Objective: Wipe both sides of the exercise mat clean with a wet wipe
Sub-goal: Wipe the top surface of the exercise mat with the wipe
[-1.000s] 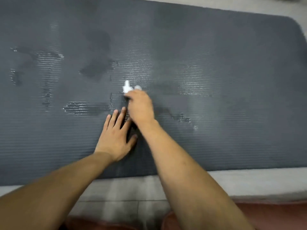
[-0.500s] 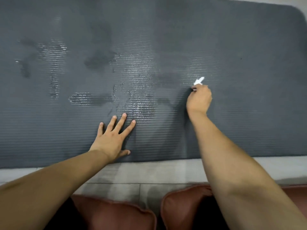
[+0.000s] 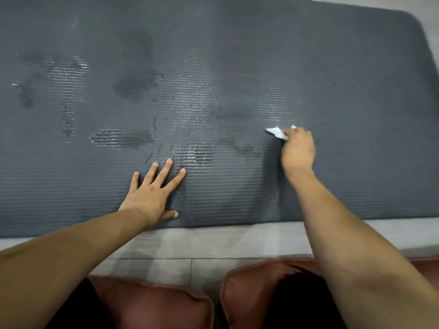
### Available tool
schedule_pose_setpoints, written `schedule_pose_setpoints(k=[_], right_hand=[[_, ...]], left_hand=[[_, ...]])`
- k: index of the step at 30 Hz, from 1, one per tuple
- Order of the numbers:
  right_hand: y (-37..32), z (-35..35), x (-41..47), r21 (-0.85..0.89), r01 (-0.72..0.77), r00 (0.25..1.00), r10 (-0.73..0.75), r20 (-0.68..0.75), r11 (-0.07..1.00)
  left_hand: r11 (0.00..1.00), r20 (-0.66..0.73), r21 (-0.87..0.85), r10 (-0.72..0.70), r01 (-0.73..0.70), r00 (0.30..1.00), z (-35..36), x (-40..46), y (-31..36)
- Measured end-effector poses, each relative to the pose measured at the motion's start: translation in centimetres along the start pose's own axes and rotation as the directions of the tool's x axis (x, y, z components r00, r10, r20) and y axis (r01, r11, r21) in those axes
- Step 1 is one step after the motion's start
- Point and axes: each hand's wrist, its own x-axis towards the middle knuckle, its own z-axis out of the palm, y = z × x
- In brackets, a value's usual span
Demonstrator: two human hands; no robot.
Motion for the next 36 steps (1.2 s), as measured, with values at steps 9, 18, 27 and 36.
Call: schedule_pose_setpoints(k=[9, 18, 27, 36], right_hand=[[-17.5, 3.9, -7.5, 0.279, 0.14, 0.989, -0.146, 0.001, 0.95], [-1.7, 1.0, -3.5, -0.004, 0.122, 0.991, -0.122, -0.059, 0.992], [-13.9, 2.9, -10.7, 0.137, 0.182, 0.98, -0.168, -0.104, 0.974], [0.4, -0.7, -7.6, -0.067, 0.148, 0.989, -0.147, 0.006, 0.987]], left_hand=[[1.0, 0.006, 0.004, -0.02, 0.02, 1.0, -0.2, 0.0, 0.1], [1.0, -0.026, -0.018, 0.005, -0.005, 1.0, 0.0, -0.1, -0.1], [0.997, -0.075, -0.081, 0.011, -0.017, 0.997, 0.6, -0.1, -0.4], [0.982, -0.186, -0.18, 0.021, -0.055, 0.982, 1.7, -0.3, -0.9]])
